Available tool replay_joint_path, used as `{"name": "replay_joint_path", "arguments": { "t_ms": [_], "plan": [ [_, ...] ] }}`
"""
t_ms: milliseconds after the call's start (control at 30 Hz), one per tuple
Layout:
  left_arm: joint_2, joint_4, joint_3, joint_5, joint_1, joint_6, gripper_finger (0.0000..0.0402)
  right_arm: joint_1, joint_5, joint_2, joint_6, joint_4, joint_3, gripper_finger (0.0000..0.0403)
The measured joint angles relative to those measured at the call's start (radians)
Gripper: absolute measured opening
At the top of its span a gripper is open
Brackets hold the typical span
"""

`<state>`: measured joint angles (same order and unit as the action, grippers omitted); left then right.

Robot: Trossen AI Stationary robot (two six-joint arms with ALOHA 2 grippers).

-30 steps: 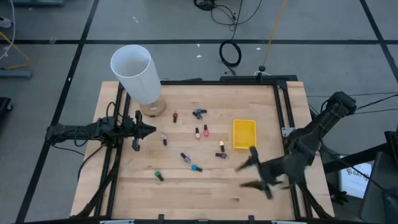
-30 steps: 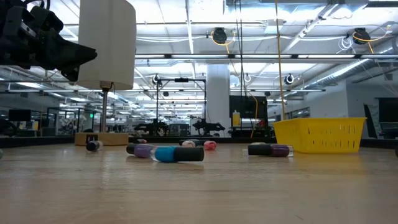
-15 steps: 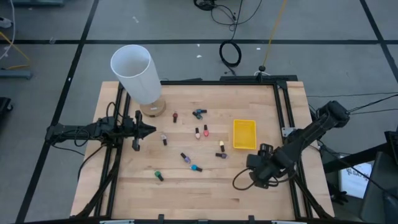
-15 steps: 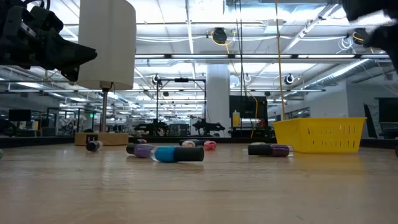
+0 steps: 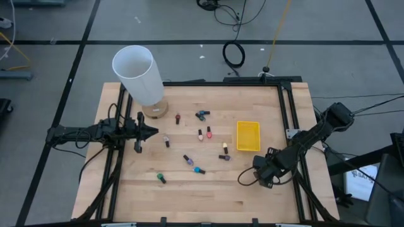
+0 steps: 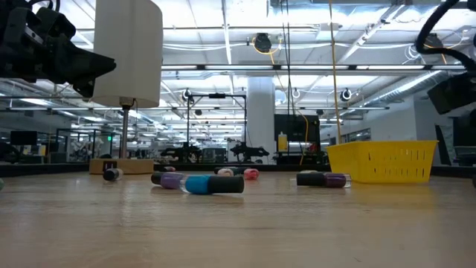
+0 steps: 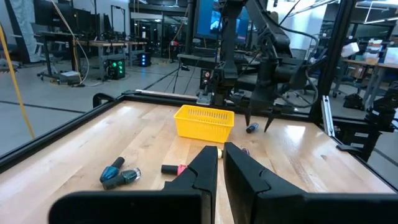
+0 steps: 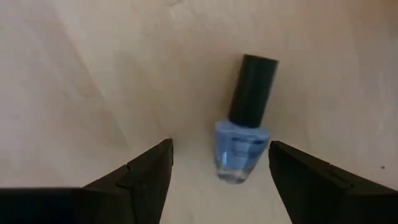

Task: Pick & Place Nail Polish
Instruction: Put the light blue nail polish into the yellow bin

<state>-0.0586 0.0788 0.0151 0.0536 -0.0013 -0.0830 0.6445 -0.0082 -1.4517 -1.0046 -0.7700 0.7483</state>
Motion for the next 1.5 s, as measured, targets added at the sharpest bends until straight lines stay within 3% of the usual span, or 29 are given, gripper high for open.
{"name": "replay_joint_path", "arguments": {
  "t_ms": [333,700,1067,1500],
  "plan": [
    [0.000,0.000,0.000,0.000,0.000,0.000,0.0026,-0.043,-0.001,0.002,0.048,0.036,-0.054,0.0236],
    [0.000,0.000,0.000,0.000,0.000,0.000,0.0026,-0.076,-0.041,0.001,0.088,0.123,-0.102,0.0106],
    [0.000,0.000,0.000,0.000,0.000,0.000,0.0026,-0.076,-0.042,0.020,0.107,0.136,-0.102,0.0103],
    [0.000,0.000,0.000,0.000,0.000,0.000,0.0026,-0.075,0.060,0.273,0.048,0.147,-0.107,0.0101]
  ]
}}
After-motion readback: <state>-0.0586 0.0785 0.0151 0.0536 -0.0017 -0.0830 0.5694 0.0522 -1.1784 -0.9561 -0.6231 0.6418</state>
